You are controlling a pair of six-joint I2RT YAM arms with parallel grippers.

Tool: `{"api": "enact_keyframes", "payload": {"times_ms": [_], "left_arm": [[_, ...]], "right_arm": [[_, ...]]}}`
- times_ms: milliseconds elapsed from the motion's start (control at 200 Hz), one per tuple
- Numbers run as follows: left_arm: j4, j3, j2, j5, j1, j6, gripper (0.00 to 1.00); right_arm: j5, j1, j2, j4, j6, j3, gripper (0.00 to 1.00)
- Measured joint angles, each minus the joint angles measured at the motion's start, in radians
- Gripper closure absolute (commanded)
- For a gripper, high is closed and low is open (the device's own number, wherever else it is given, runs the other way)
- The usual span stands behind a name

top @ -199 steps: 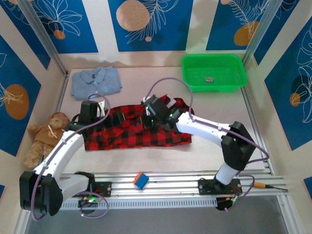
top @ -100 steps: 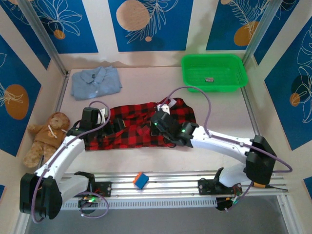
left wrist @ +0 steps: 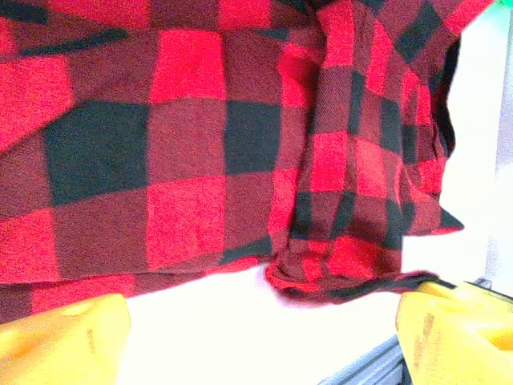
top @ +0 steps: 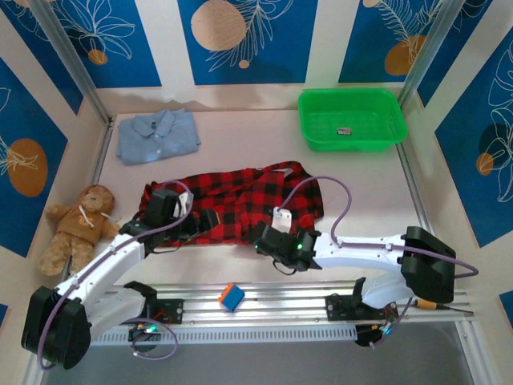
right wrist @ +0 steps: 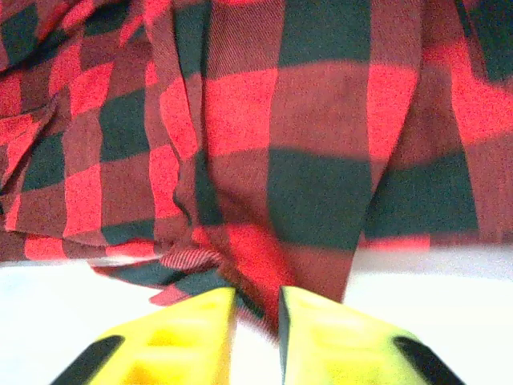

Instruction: Fold and stack the long sleeve shirts

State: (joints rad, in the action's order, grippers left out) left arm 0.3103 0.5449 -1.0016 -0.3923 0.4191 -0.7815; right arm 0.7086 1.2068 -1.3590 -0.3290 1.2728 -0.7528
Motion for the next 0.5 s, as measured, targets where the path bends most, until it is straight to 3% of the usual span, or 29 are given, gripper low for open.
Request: {"api": "enact_keyframes", "payload": {"times_ms": [185, 300, 500], "left_arm": [[0.008, 0.03, -0.016, 0.041, 0.141, -0.068, 0.15], [0.008, 0.058, -0.051, 0.061, 0.224, -0.126, 0.16], [0.034, 0.114, -0.191, 0.095, 0.36, -0.195, 0.2]], "right_arm": [[0.031, 0.044, 0.016, -0.179, 0.089, -0.038, 0.31], [0.037, 0.031, 0.075, -0.261, 0.066, -0.092, 0.28], [-0.071, -0.192, 0.161, -0.307, -0.124, -0.172, 0.24]]}}
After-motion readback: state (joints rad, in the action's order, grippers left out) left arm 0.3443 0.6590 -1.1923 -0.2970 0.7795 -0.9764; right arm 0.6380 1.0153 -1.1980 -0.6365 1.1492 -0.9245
